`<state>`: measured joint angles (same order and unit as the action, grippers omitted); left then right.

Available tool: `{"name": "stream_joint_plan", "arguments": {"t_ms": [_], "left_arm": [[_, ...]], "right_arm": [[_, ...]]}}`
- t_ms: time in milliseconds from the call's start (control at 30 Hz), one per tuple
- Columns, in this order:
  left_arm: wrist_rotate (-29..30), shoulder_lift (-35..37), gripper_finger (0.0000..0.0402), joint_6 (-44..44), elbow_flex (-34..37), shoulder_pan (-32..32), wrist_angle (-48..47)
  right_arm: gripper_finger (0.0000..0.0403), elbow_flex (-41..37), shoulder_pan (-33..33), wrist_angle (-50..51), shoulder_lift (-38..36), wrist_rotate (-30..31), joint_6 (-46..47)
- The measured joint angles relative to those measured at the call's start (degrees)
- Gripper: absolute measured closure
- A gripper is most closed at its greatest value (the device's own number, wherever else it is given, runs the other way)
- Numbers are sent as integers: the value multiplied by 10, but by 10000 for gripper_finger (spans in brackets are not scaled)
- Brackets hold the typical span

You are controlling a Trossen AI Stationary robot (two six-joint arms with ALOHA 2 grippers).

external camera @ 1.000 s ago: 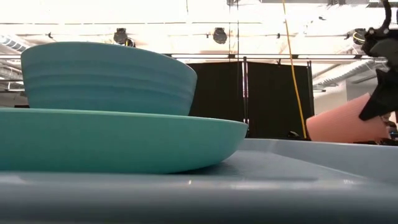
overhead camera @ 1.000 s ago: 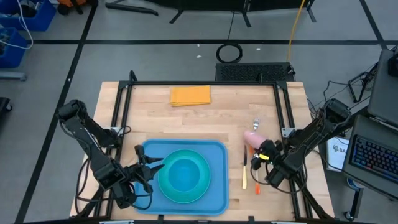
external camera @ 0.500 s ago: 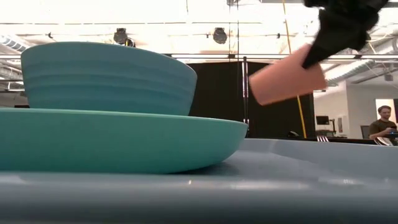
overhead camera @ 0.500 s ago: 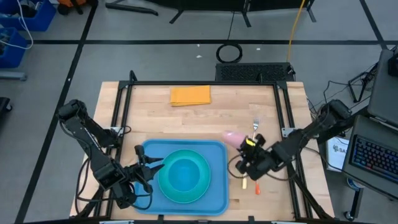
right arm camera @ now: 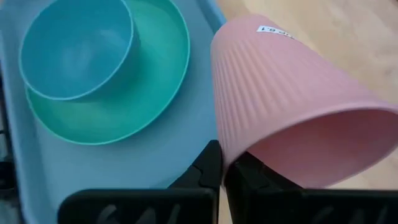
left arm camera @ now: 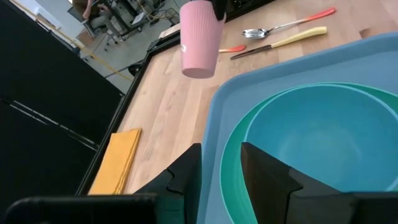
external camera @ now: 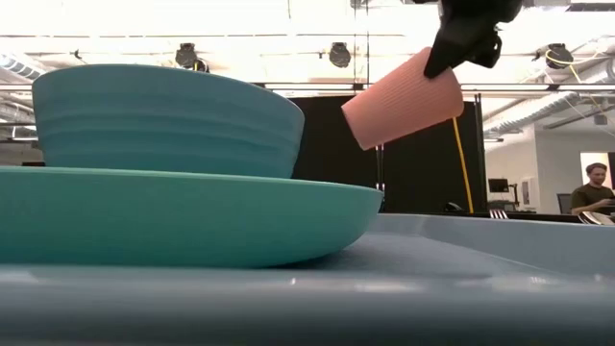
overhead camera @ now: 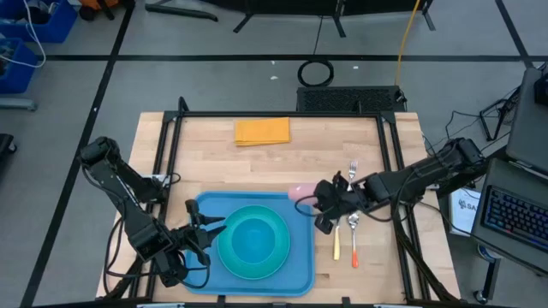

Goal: Set up tray
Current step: Put the pink cup on the top right of the blue tray

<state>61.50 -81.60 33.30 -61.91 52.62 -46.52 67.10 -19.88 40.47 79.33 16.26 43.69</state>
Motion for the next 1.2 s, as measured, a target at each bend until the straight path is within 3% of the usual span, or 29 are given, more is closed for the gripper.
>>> {"name": "stream_joint_plan", "arguments": {"t_ms": [267, 600, 833, 1000, 1200], "left_arm": [[0, 0, 284, 0, 0, -1, 0], [-5, 0, 284, 1, 0, -2, 0], [-5, 0, 284, 2, 0, -2, 0], [-5, 0, 284, 2, 0, -2, 0], [-5, 0, 284, 1, 0, -2, 0]], "right_arm": [[403, 60, 38, 62, 55, -97, -6], [403, 248, 49, 262, 201, -151, -129], [403, 321, 49, 284, 272, -221, -210], [403, 345, 49, 365, 314, -209, -223], [403, 346, 49, 368, 332, -194, -270]]}}
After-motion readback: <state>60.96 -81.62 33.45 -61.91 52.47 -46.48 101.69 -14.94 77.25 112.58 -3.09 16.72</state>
